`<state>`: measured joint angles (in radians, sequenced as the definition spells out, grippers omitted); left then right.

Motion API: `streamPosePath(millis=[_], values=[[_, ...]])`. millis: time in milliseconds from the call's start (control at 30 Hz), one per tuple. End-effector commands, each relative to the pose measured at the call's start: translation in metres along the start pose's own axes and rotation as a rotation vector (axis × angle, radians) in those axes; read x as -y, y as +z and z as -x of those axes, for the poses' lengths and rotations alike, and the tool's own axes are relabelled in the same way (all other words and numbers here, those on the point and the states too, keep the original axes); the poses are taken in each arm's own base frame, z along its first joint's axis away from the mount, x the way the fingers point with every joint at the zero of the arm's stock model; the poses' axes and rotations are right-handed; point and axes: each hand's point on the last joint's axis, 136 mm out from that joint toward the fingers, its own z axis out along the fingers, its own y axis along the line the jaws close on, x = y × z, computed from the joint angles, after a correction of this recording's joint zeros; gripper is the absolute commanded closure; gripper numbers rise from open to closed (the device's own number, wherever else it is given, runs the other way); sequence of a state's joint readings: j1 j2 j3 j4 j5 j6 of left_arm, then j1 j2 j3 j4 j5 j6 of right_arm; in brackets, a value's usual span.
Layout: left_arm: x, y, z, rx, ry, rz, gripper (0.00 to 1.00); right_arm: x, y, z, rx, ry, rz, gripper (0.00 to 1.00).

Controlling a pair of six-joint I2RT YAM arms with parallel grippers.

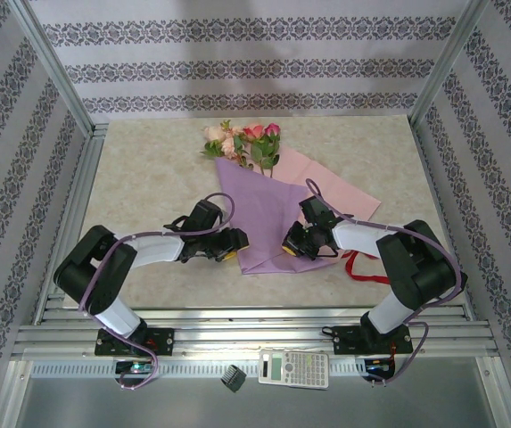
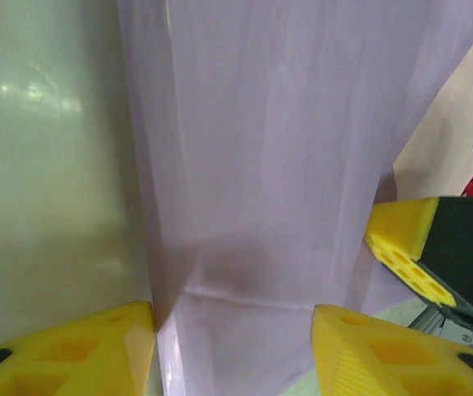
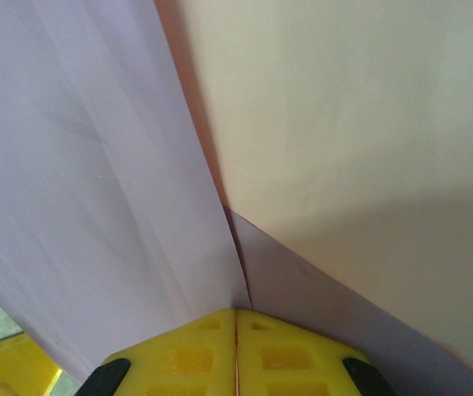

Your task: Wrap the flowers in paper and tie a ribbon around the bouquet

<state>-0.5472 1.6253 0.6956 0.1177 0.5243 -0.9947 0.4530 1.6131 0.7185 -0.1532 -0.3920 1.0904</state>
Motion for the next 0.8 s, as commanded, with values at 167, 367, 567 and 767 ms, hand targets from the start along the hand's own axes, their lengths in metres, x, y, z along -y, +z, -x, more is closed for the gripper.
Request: streamPosePath(millis=[167, 367, 567, 767], values=[[0.000, 0.005, 0.005, 0.014, -0.023, -0.048, 0.54, 0.040, 0.013, 0.004, -0.001, 0.032, -0.118, 0.91], [0.010, 0.004, 0.009, 0.042, -0.035, -0.116, 0.63, 0.043, 0.015, 0.005, -0.012, 0.037, -0.122, 0.91], [0.024, -0.011, 0.011, 0.077, -0.011, -0.153, 0.66, 0.042, 0.015, 0.010, -0.023, 0.044, -0.113, 0.91], [0.024, -0.007, -0.007, 0.000, -0.019, -0.183, 0.59, 0.041, 0.020, 0.009, -0.052, 0.051, -0.112, 0.91]])
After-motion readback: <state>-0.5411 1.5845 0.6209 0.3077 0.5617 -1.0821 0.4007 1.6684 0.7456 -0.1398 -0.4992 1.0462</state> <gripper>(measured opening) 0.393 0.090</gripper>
